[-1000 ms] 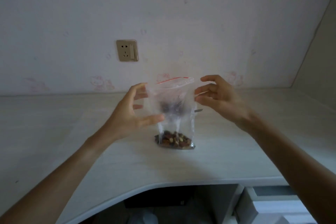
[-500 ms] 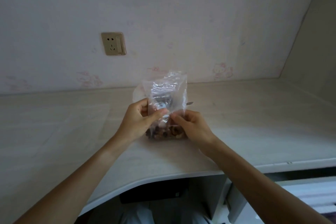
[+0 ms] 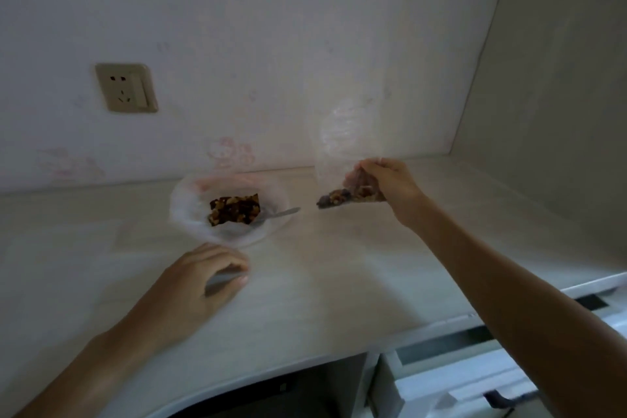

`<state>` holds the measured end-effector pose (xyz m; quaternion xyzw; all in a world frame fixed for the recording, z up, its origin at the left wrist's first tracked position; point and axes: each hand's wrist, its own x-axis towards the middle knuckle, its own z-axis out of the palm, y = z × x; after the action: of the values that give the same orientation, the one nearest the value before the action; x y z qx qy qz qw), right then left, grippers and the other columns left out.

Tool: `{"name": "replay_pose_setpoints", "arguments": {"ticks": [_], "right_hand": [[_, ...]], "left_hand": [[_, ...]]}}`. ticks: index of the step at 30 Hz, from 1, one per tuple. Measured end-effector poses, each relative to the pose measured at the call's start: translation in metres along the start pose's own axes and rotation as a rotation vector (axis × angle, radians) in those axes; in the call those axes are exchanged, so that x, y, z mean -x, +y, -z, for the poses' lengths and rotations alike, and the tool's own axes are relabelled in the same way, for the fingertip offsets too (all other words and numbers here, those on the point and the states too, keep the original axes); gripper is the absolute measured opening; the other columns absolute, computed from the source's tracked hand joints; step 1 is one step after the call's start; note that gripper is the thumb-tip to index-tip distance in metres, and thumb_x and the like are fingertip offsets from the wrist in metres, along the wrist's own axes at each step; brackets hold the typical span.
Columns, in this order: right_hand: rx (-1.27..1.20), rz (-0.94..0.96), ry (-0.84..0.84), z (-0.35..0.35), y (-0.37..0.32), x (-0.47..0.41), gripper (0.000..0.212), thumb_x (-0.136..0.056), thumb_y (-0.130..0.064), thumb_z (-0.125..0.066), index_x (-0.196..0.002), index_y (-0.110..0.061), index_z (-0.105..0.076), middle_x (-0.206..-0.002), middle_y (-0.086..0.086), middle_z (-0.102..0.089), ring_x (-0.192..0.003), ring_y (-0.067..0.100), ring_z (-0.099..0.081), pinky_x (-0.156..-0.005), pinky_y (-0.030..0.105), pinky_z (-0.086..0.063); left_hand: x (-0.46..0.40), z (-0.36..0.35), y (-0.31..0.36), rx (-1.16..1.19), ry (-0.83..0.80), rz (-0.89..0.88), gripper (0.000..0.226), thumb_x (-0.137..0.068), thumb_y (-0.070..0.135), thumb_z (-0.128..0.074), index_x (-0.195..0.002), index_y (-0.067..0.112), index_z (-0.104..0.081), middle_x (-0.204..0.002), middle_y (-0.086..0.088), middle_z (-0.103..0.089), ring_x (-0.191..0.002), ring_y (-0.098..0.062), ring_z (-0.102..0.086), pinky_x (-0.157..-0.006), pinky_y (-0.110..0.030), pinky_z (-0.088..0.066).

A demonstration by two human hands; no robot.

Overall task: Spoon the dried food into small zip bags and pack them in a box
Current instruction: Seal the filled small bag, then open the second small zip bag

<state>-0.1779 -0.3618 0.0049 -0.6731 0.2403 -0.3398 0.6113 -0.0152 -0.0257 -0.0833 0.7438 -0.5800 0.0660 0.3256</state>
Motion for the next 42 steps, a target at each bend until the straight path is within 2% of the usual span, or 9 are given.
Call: {"name": "replay_pose_setpoints", "arguments": {"ticks": [3,10,13,16,20,27,30,33,42], "right_hand": [[0.149,-0.101,0.011,0.008,0.017,-0.016,0.033,-0.101,-0.007,-0.056,-0.073,-0.007,-0.071,-0.059,0.006,-0.070,-0.050,0.018,-0.065,-0.050,0.022,-0.050],[0.409,-0.052,0.289,0.033,0.019,-0.040,0.013,-0.097,-0.020,-0.064,-0.097,-0.010,-0.071,-0.101,0.016,-0.073,-0.094,0.027,-0.067,-0.087,0.042,-0.055],[0.490,0.131,0.334,0.027,0.003,-0.022,0.022,-0.098,-0.019,-0.062,-0.117,-0.009,-0.068,-0.093,-0.004,-0.068,-0.084,0.012,-0.065,-0.067,0.012,-0.048],[0.500,0.281,0.170,-0.003,-0.004,0.010,0.011,-0.098,-0.015,-0.064,-0.108,-0.014,-0.068,-0.090,-0.006,-0.067,-0.079,0.002,-0.063,-0.062,0.002,-0.043],[0.491,0.379,-0.165,-0.056,-0.002,0.059,0.006,-0.097,-0.009,-0.068,-0.096,-0.015,-0.069,-0.088,-0.002,-0.071,-0.080,0.012,-0.067,-0.074,0.023,-0.051],[0.791,0.577,-0.660,-0.134,0.020,0.119,0.022,-0.100,-0.034,-0.063,-0.120,-0.027,-0.067,-0.121,-0.015,-0.061,-0.097,-0.008,-0.054,-0.083,0.007,-0.041],[0.816,0.637,-0.721,-0.155,0.026,0.124,0.024,-0.101,-0.034,-0.060,-0.123,-0.024,-0.065,-0.127,-0.009,-0.061,-0.112,0.011,-0.057,-0.100,0.028,-0.046],[0.813,0.759,-0.675,-0.165,0.036,0.124,0.014,-0.100,-0.028,-0.062,-0.108,-0.019,-0.069,-0.112,-0.005,-0.066,-0.100,0.016,-0.059,-0.092,0.039,-0.051],[0.790,0.805,-0.640,-0.165,0.041,0.125,0.009,-0.097,-0.025,-0.066,-0.105,-0.020,-0.069,-0.109,-0.005,-0.069,-0.096,0.016,-0.062,-0.088,0.040,-0.054]], "left_hand": [[-0.001,0.000,0.002,0.003,-0.002,-0.006,0.031,-0.095,0.064,-0.054,-0.111,0.044,-0.071,-0.118,0.034,-0.063,-0.113,0.006,-0.062,-0.096,-0.028,-0.054],[-0.001,0.003,0.010,0.001,-0.009,0.001,0.036,-0.094,0.062,-0.053,-0.113,0.039,-0.073,-0.117,0.033,-0.063,-0.112,0.009,-0.061,-0.096,-0.021,-0.051],[-0.003,0.007,0.019,0.056,0.041,0.032,0.027,-0.094,0.056,-0.063,-0.103,0.034,-0.074,-0.099,0.022,-0.067,-0.096,-0.002,-0.066,-0.082,-0.022,-0.054],[-0.006,0.025,0.018,0.059,0.144,0.087,0.015,-0.091,0.051,-0.068,-0.088,0.036,-0.069,-0.074,0.008,-0.061,-0.071,-0.013,-0.063,-0.067,-0.025,-0.050],[0.002,0.064,-0.004,0.009,0.330,0.248,0.013,-0.084,0.046,-0.071,-0.083,0.033,-0.068,-0.071,0.011,-0.063,-0.064,-0.010,-0.061,-0.058,-0.019,-0.047],[0.054,0.109,-0.057,-0.359,0.317,0.556,0.037,-0.094,0.036,-0.074,-0.125,0.017,-0.069,-0.126,-0.004,-0.072,-0.119,-0.028,-0.065,-0.103,-0.042,-0.049],[0.071,0.102,-0.064,-0.398,0.203,0.694,0.048,-0.094,0.047,-0.071,-0.133,0.018,-0.067,-0.136,-0.005,-0.068,-0.129,-0.028,-0.060,-0.110,-0.039,-0.044],[0.078,0.100,-0.065,-0.352,0.282,0.734,0.028,-0.094,0.043,-0.072,-0.113,0.024,-0.078,-0.116,0.000,-0.078,-0.114,-0.027,-0.070,-0.093,-0.035,-0.052],[0.081,0.108,-0.075,-0.046,0.539,0.865,0.028,-0.098,0.038,-0.069,-0.100,0.014,-0.083,-0.101,-0.009,-0.081,-0.107,-0.017,-0.074,-0.086,-0.033,-0.056]]}}
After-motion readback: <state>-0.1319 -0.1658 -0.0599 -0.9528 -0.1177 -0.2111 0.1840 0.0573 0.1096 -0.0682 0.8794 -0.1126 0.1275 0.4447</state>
